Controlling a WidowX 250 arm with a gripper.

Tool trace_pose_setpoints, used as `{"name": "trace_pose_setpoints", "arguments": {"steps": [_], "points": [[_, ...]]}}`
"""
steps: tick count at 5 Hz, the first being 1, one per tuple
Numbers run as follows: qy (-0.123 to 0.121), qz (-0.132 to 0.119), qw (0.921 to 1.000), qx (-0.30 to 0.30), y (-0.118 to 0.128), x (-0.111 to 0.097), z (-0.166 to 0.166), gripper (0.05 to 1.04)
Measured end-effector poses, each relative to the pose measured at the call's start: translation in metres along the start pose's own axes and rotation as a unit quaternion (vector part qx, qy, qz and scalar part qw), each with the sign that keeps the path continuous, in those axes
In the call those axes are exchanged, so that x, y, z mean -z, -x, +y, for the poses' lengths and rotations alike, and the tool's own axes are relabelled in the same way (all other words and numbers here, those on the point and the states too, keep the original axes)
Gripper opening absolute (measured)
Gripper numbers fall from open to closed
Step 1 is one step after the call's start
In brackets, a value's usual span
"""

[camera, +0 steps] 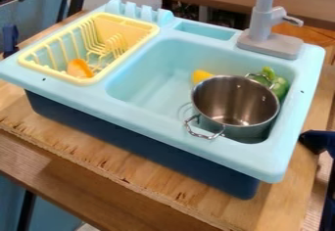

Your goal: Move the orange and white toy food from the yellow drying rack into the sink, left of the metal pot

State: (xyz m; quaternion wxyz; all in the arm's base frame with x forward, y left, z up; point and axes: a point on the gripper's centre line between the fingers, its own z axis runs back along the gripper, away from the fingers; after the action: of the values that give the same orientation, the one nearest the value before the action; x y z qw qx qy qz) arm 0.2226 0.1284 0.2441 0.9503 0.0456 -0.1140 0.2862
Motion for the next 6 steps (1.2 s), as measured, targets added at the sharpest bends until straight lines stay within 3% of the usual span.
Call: {"name": "trace_pose_setpoints", "arguments": {"steps": [1, 2, 4, 6], "points": [[-0.016, -0.013, 0.9978, -0.064, -0.011, 0.011, 0.004, 0.999], [-0.005, -0.002, 0.9955, -0.095, -0.024, 0.030, 0.000, 0.999], [0.003, -0.005, 0.9918, -0.127, -0.044, 0.052, 0.008, 0.999], [0.002, 0.024, 0.9887, -0.148, -0.055, 0.084, 0.006, 0.999]]}}
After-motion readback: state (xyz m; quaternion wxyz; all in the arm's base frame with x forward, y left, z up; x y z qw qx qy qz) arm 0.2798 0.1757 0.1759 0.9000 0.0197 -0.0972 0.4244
